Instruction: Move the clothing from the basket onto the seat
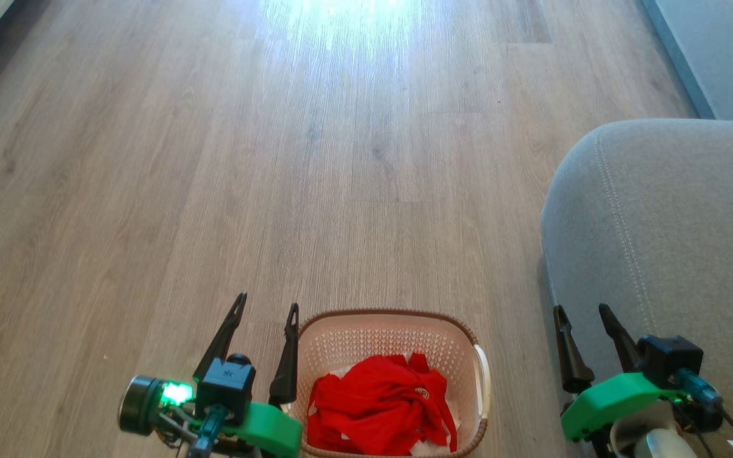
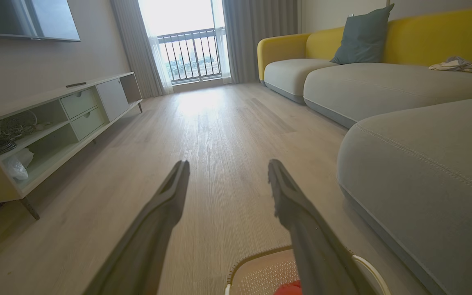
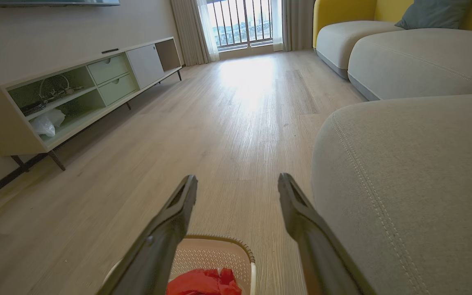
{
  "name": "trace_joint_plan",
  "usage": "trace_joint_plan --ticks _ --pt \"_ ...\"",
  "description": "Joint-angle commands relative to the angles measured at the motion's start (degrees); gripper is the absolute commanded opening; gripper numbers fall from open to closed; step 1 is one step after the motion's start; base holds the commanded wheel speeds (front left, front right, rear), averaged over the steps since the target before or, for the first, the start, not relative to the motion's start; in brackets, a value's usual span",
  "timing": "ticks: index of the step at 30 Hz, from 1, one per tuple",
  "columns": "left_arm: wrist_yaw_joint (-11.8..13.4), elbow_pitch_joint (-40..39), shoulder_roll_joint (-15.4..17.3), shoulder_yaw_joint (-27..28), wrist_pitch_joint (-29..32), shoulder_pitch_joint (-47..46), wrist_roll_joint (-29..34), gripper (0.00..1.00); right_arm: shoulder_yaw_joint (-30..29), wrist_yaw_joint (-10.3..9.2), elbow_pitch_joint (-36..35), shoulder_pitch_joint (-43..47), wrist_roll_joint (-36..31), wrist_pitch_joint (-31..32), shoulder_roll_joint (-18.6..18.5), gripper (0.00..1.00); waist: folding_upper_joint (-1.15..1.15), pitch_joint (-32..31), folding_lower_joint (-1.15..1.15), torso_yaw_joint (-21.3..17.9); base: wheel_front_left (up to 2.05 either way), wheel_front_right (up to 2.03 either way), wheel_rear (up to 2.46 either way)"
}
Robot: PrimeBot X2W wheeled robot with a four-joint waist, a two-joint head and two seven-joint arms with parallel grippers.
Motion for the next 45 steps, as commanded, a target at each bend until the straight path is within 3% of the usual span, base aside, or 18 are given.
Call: trace_joint_plan --ticks 1,12,23,33,45 --pt "-0.34 -1.57 -0.27 2.21 -0.72 -1.88 -0.12 1.00 1.64 0.03 -1.50 -3.73 0.23 -0.78 -0.42 1.00 0.00 0.18 0.00 -0.01 0.00 0.00 0.00" --pt "-2.88 1.30 -0.84 2.89 -0.72 -2.29 -0.03 1.00 1.36 0.03 0.24 -4.03 0.11 -0.78 -0.42 1.00 0.00 4.74 0.00 -1.12 0.00 0.00 0.00" --pt "-7.41 6.78 -1.03 2.41 -0.72 -8.90 0.69 1.00 0.51 0.03 -1.24 -7.78 -2.45 -0.78 -0.42 1.00 0.00 19.40 0.00 -4.07 0.00 0.00 0.00" --pt "-13.24 22.56 1.36 -1.77 -0.72 -20.90 3.43 1.00 0.96 0.03 -4.97 -11.65 -2.52 -0.78 -0.42 1.00 0.00 33.96 0.00 -8.47 0.00 0.00 0.00" --pt "-15.64 40.82 4.10 -8.03 -0.72 -35.78 6.96 1.00 3.55 0.03 -9.78 -13.81 0.38 -0.78 -0.42 1.00 0.00 46.75 0.00 -13.50 0.00 0.00 0.00"
